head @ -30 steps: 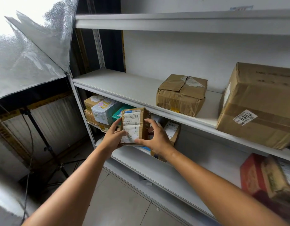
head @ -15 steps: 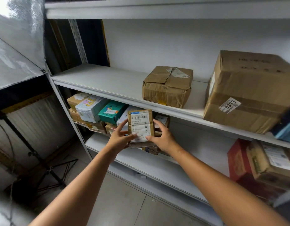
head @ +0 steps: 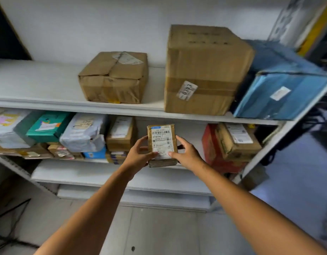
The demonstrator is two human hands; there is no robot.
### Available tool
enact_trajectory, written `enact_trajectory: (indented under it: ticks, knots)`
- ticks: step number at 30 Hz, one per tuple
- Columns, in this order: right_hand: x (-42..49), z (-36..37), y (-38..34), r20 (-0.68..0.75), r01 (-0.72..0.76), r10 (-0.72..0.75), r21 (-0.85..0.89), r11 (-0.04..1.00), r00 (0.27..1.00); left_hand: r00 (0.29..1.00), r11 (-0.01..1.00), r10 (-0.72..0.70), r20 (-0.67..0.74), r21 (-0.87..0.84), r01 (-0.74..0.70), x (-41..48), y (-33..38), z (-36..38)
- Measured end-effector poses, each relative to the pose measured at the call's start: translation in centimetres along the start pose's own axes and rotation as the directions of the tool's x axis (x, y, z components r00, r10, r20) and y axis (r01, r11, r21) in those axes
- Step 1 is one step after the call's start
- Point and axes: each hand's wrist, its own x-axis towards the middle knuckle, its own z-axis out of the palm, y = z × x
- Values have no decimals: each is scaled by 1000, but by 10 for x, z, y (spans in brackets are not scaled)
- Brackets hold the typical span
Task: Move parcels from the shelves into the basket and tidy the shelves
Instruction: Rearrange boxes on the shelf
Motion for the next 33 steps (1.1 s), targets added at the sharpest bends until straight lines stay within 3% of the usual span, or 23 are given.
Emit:
enact_trajectory:
  ticks: [10, 19, 33]
  knots:
    - [39, -50, 98, -162, -129, 134, 37, 991, 978, 990, 1000, -12, 143, 29, 8, 79, -46, 102]
    - [91, -23, 170, -207, -151, 152, 24, 988, 966, 985, 997, -73, 156, 47, 66, 139, -110, 121]
    - [130, -12, 195, -211, -153, 139, -50, 987, 968, 985, 995, -95, 141, 41, 90, 190, -144, 126]
